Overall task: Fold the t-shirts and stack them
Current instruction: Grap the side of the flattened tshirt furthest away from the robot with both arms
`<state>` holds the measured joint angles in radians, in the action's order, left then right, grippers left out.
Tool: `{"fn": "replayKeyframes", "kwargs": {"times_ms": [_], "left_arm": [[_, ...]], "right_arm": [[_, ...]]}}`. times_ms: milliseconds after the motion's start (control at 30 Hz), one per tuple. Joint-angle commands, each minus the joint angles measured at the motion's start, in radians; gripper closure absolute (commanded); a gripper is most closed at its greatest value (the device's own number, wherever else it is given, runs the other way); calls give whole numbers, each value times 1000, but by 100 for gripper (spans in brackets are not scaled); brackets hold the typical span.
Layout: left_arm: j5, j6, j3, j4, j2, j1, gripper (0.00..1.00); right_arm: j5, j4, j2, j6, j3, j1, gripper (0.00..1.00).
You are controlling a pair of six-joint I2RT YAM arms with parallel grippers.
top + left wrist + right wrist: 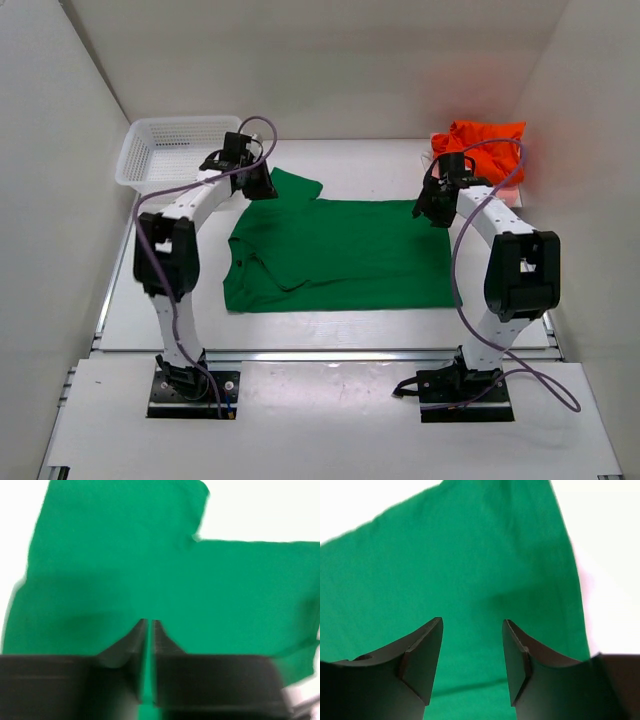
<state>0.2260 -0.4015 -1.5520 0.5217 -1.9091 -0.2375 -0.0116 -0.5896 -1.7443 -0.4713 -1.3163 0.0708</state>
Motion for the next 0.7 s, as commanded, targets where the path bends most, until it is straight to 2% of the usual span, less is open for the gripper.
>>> {"fn": "replayKeyframes", "kwargs": {"times_ms": [0,67,167,267,400,500,633,667], "left_arm": [[13,16,-172,-94,-71,7,67],[-58,36,-224,-100,-138,-3,50],[-123,47,-289,-140,-203,3,46],[-166,52,-399,-103,-306,1,37],[-217,111,-645,27,-464,-9,35],[-339,144,-822,134,-615,-20,30],[-337,153,-1070,259,-754,-11,31],[-330,148,-1080,267,-774,-10,30]], "right_arm": [[-82,184,-18,-108,6,-19,51],[-79,192,-56,-107,-23,-29,48],[-103,177,-104,-95,-70,-28,46],[-128,182,-132,-95,-80,-28,44],[-151,206,-135,-96,-55,-26,39],[-153,218,-135,-95,-35,-37,39],[-153,240,-121,-83,-26,-43,38],[-157,243,-121,-84,-23,-48,38]]}}
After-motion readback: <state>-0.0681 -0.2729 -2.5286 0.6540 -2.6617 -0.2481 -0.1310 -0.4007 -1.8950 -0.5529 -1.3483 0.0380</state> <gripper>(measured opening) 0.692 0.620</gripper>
